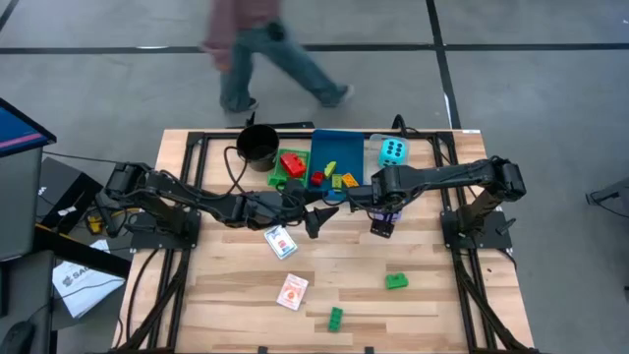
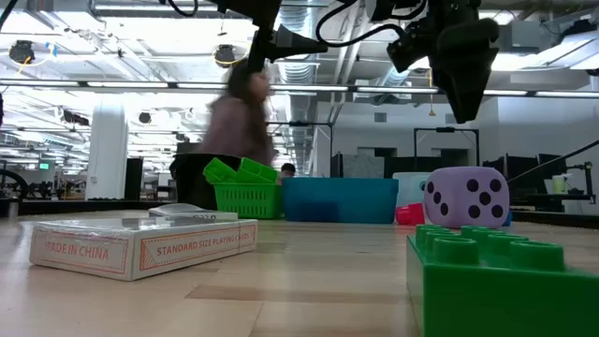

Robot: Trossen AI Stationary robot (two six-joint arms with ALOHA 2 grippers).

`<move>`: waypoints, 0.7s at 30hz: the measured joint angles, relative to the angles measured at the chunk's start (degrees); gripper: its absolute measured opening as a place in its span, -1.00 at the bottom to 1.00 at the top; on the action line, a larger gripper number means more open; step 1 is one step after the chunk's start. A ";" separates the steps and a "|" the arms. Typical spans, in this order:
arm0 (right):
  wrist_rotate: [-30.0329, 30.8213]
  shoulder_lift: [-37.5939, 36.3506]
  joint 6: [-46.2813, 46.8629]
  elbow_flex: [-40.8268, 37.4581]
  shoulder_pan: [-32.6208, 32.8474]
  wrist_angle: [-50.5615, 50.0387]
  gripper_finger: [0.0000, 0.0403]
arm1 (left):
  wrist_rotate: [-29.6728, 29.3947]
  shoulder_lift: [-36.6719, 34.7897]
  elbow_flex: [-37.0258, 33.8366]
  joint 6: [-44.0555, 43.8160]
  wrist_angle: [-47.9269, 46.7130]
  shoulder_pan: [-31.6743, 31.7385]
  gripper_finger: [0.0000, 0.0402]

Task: Pick & Place Toys
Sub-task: Put the purple dice into the transparent bin

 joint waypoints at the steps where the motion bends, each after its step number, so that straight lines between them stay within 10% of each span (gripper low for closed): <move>1: 0.88 0.00 0.78 0.00 0.00 -0.04 0.98 | -0.04 -0.10 0.02 0.01 0.06 0.16 0.61; 21: 2.89 -0.50 -0.18 0.00 2.40 5.77 0.98 | 0.20 -0.61 0.00 0.00 -0.09 0.58 0.61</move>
